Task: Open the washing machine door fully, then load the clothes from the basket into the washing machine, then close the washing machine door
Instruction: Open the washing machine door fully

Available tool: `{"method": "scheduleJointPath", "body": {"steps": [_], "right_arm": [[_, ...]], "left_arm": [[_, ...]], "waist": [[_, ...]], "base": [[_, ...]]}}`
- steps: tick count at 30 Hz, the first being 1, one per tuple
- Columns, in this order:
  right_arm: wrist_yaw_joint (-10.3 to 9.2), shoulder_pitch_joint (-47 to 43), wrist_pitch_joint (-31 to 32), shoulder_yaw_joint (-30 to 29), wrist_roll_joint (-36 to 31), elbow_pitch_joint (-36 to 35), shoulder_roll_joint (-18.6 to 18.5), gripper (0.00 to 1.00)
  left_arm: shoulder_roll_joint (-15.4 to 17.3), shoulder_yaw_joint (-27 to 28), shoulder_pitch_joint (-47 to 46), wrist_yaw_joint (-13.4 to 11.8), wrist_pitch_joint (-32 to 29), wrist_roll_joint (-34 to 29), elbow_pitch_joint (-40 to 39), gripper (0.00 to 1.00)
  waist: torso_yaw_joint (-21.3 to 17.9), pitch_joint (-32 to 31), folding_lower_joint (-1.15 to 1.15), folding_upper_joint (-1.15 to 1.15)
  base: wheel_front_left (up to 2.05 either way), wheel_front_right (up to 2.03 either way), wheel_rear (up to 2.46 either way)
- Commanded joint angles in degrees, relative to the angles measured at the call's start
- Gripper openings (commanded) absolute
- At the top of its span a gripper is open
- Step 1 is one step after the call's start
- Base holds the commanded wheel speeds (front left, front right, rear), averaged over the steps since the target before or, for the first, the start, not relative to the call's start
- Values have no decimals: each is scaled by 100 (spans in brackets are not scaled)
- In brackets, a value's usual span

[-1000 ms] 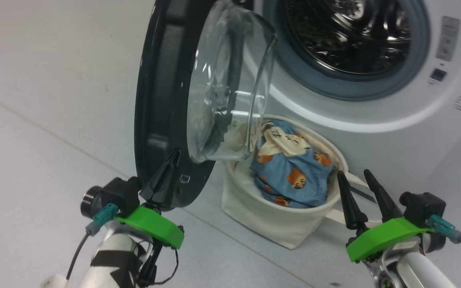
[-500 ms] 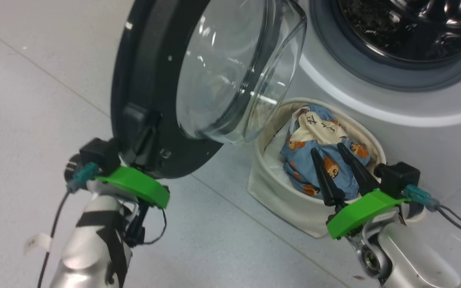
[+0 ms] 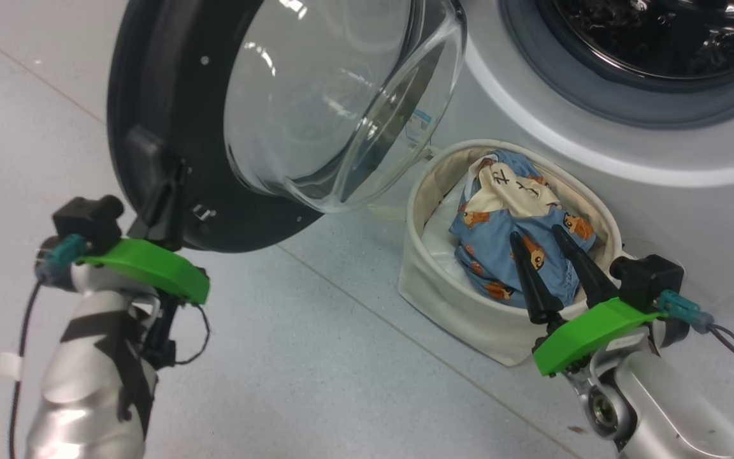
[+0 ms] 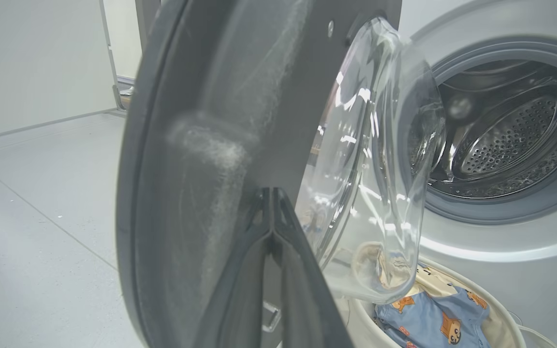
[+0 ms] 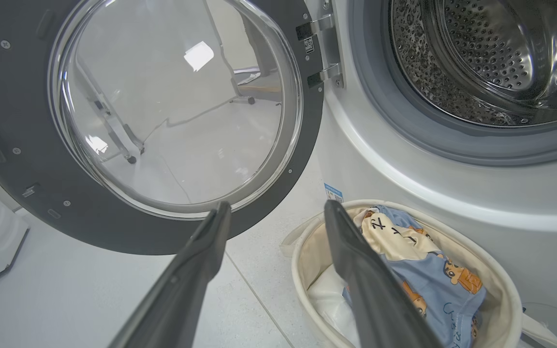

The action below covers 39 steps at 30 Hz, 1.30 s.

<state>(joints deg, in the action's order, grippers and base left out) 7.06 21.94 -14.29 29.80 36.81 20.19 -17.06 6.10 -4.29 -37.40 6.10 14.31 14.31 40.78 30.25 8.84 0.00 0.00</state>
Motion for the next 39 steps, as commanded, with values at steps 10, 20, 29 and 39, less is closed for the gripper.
{"method": "scheduleJointPath", "body": {"steps": [10,20,29,39], "right_arm": [[43,-159,-71,-157,-153,-260,-151,100],[43,-190,-71,-330,-260,-368,-142,100],[43,-136,-71,-338,-282,-400,-141,100],[43,-220,-71,-308,-219,-389,-5,100]], "left_arm": [[706,489,-658,122,68,135,358,0],[1367,924,-896,136,69,248,912,0],[1493,1132,-1005,137,69,173,1083,0],[1287,817,-835,138,69,196,699,0]], "waist": [[-65,126,0,0],[-321,317,0,0],[-280,369,0,0],[-73,140,0,0]], "base": [[0,0,0],[0,0,0],[0,0,0],[0,0,0]]}}
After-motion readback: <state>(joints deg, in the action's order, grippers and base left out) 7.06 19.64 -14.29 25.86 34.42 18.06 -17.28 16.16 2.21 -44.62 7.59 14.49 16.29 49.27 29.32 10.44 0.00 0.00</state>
